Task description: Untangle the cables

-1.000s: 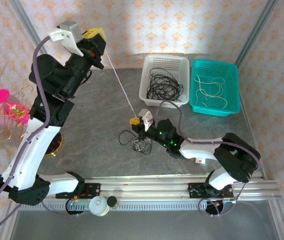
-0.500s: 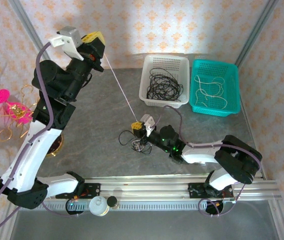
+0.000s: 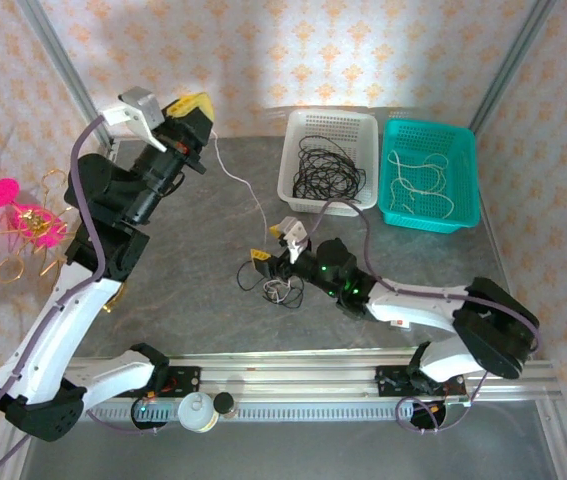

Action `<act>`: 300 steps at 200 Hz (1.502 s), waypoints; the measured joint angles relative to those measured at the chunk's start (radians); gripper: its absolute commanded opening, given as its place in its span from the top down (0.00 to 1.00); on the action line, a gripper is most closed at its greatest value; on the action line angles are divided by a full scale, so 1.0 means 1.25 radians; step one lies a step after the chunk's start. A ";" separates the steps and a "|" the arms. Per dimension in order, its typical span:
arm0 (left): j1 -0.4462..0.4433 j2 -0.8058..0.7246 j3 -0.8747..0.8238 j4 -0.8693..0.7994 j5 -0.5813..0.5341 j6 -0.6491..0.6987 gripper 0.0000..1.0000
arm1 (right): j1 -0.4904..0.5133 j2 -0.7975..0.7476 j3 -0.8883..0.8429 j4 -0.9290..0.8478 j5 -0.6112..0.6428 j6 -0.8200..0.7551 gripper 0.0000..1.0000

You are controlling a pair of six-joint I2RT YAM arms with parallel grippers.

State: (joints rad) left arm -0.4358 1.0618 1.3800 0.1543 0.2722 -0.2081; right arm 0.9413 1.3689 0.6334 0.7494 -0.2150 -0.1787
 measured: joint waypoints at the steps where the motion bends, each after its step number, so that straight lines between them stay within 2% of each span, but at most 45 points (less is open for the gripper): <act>1: 0.000 0.000 -0.002 0.000 0.002 -0.001 1.00 | 0.000 -0.004 0.000 -0.002 0.001 -0.003 0.23; 55: 0.000 -0.005 -0.012 -0.005 0.031 -0.003 1.00 | -0.060 -0.166 0.003 -0.123 0.002 -0.037 0.11; 82: 0.000 -0.007 -0.014 -0.004 0.044 -0.007 1.00 | -0.080 -0.206 0.035 -0.192 0.004 -0.077 0.06; 122: 0.000 -0.007 -0.038 -0.003 0.058 -0.031 1.00 | -0.080 -0.202 0.121 -0.251 0.021 -0.157 0.00; 165: -0.001 -0.007 -0.052 -0.002 0.075 -0.058 1.00 | -0.082 -0.147 0.207 -0.273 0.028 -0.237 0.00; 191: -0.002 -0.007 -0.052 0.000 0.078 -0.067 1.00 | -0.100 -0.093 0.268 -0.306 -0.015 -0.262 0.00; 220: -0.002 -0.007 -0.052 0.000 0.079 -0.073 1.00 | -0.118 -0.034 0.325 -0.321 -0.089 -0.265 0.03; 263: -0.013 -0.007 -0.052 0.000 0.088 -0.084 1.00 | -0.126 0.071 0.430 -0.338 -0.143 -0.250 0.18; 290: -0.013 -0.007 -0.052 0.000 0.088 -0.085 1.00 | -0.131 0.096 0.458 -0.342 -0.159 -0.236 0.25; 300: -0.013 -0.007 -0.053 0.000 0.088 -0.085 1.00 | -0.132 0.103 0.471 -0.342 -0.162 -0.227 0.30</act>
State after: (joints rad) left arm -0.4519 1.0534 1.3140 0.1543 0.3824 -0.3145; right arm 0.7765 1.4975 1.2221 0.3222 -0.4175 -0.4622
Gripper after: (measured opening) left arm 0.046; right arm 0.754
